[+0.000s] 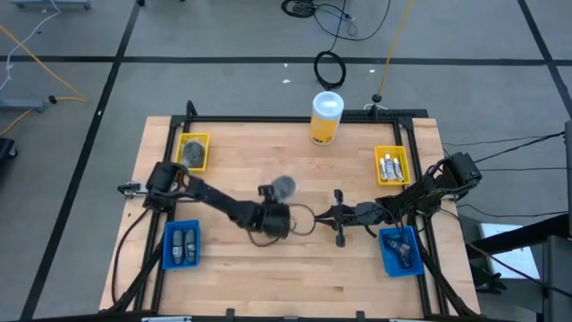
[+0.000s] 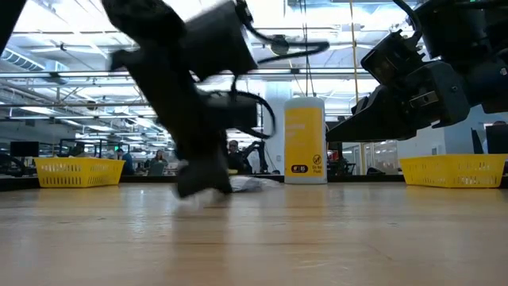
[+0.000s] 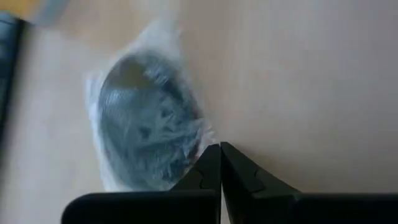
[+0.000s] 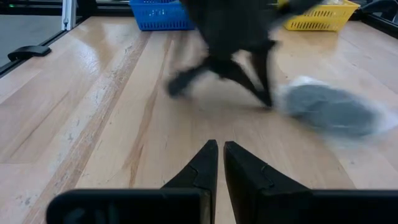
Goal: Pick & Place Travel size toiletries
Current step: Put the black hairbrush into the left yellow bin
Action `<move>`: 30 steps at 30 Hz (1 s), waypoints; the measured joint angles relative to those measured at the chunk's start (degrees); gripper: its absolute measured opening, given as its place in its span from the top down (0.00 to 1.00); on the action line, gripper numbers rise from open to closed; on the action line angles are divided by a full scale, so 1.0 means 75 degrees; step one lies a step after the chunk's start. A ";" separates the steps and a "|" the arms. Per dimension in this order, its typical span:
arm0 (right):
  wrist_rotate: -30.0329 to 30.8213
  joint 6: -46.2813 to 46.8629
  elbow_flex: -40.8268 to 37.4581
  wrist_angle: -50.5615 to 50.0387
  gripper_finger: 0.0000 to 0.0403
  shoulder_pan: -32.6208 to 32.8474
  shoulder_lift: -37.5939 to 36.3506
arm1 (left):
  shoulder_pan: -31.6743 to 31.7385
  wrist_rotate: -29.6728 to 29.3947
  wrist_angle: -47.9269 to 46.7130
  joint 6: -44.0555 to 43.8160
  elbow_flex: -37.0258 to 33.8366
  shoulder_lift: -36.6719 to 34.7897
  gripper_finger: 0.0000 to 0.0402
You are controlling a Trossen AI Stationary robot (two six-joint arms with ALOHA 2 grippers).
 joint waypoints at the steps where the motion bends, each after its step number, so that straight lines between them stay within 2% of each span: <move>1: 0.0000 0.0000 0.0000 0.0000 0.95 0.0001 0.0000 | -0.0113 0.0160 0.0017 -0.0016 -0.0004 -0.0133 1.00; 8: -0.0002 -0.0059 0.0000 0.0002 0.95 0.0003 0.0000 | -0.0805 0.0210 0.0368 -0.0239 0.0015 -0.1260 1.00; 15: 0.0020 -0.1240 0.0003 0.0311 0.91 0.0409 -0.0002 | -0.0974 0.0389 0.0804 -0.0831 0.0028 -0.1898 1.00; 19: 0.0468 -0.1579 0.0154 -0.0024 0.79 0.0612 -0.0006 | -0.1001 0.0694 0.1076 -0.0957 0.0029 -0.1905 1.00; 24: 0.0546 -0.1102 0.0679 -0.1934 0.57 0.0040 -0.0006 | -0.1022 0.1025 0.1490 -0.0866 0.0029 -0.1908 1.00; 27: -0.0298 -0.0851 0.0855 -0.2324 0.44 -0.0546 -0.0006 | -0.1066 0.1175 0.1743 -0.0671 0.0029 -0.1911 1.00; 30: -0.1963 -0.0871 0.0873 -0.1708 0.35 -0.1072 0.0189 | -0.1080 0.1372 0.1926 -0.0532 0.0029 -0.1911 1.00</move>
